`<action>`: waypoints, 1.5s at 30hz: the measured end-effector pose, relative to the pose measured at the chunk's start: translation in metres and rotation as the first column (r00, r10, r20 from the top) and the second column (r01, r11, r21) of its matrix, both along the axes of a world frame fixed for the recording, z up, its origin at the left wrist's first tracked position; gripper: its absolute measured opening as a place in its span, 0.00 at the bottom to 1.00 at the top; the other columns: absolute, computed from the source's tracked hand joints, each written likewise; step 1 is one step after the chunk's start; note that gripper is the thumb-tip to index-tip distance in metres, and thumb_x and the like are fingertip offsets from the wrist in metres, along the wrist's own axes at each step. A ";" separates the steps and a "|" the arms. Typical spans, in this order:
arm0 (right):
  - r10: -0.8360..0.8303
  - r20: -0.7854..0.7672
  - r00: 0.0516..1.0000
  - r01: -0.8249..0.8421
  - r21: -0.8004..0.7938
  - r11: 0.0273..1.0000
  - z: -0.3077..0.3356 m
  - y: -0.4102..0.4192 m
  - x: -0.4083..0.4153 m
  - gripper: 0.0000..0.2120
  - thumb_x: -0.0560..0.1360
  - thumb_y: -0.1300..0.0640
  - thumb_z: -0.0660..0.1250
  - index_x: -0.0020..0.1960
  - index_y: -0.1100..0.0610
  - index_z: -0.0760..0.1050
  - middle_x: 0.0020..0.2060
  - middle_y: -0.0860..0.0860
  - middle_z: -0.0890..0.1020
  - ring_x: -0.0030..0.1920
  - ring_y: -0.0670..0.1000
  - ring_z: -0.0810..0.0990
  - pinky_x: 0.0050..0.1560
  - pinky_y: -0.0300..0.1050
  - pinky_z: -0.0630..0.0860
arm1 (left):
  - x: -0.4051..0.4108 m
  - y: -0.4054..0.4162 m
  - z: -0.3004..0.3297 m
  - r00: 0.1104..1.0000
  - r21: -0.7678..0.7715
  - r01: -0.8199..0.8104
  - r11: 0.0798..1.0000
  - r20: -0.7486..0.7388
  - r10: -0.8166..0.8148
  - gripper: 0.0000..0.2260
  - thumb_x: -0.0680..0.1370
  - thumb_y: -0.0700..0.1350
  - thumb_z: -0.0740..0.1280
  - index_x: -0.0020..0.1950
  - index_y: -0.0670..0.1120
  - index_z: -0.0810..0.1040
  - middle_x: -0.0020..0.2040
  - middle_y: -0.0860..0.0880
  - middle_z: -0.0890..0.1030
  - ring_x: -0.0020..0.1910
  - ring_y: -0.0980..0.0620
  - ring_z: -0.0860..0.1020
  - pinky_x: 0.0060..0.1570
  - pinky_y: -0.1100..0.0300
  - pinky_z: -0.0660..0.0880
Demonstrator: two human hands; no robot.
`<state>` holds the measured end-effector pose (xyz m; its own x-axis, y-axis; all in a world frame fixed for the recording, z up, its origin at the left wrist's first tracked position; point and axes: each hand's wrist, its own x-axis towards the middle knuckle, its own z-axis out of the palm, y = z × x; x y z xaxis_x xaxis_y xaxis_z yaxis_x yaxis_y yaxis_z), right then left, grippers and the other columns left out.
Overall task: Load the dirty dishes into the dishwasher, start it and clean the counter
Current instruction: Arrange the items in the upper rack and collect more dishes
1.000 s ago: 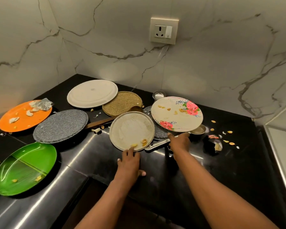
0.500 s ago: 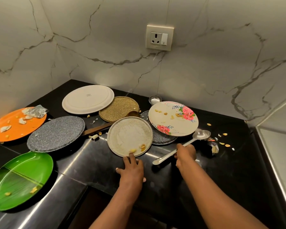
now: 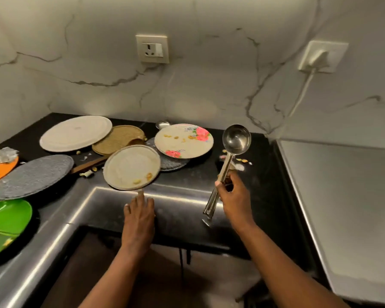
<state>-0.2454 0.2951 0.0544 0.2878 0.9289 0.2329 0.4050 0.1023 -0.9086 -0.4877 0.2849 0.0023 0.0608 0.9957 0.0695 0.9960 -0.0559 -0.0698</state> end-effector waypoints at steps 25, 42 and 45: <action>-0.665 0.004 0.747 0.637 -0.290 0.714 -0.067 -0.496 0.192 0.07 0.76 0.60 0.68 0.49 0.50 0.76 0.43 0.47 0.81 0.46 0.48 0.79 0.49 0.50 0.76 | 0.261 -0.284 -0.030 0.690 -0.130 0.721 0.680 0.215 -0.691 0.20 0.79 0.44 0.62 0.70 0.42 0.68 0.73 0.39 0.62 0.67 0.37 0.67 0.65 0.45 0.67; -0.945 -0.078 0.316 0.908 -0.265 0.325 -0.079 -0.661 0.348 0.08 0.75 0.64 0.68 0.47 0.51 0.76 0.42 0.46 0.82 0.46 0.47 0.80 0.53 0.55 0.79 | 0.484 -0.420 -0.076 0.301 -0.253 0.936 0.243 0.224 -0.927 0.21 0.74 0.46 0.68 0.65 0.43 0.71 0.65 0.42 0.72 0.60 0.40 0.73 0.54 0.48 0.72; -0.955 -0.073 0.287 0.919 -0.260 0.296 -0.085 -0.666 0.419 0.08 0.75 0.63 0.69 0.48 0.50 0.76 0.43 0.45 0.82 0.47 0.48 0.81 0.55 0.59 0.78 | 0.532 -0.446 -0.095 0.247 -0.320 0.932 0.169 0.223 -0.943 0.22 0.66 0.45 0.74 0.58 0.43 0.77 0.59 0.41 0.78 0.51 0.40 0.79 0.46 0.49 0.77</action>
<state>0.1733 -0.3711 -0.0307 0.9993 0.0014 -0.0386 -0.0355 -0.3634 -0.9310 0.0439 -0.1611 -0.0927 0.9616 0.1309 -0.2412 0.1758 -0.9687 0.1753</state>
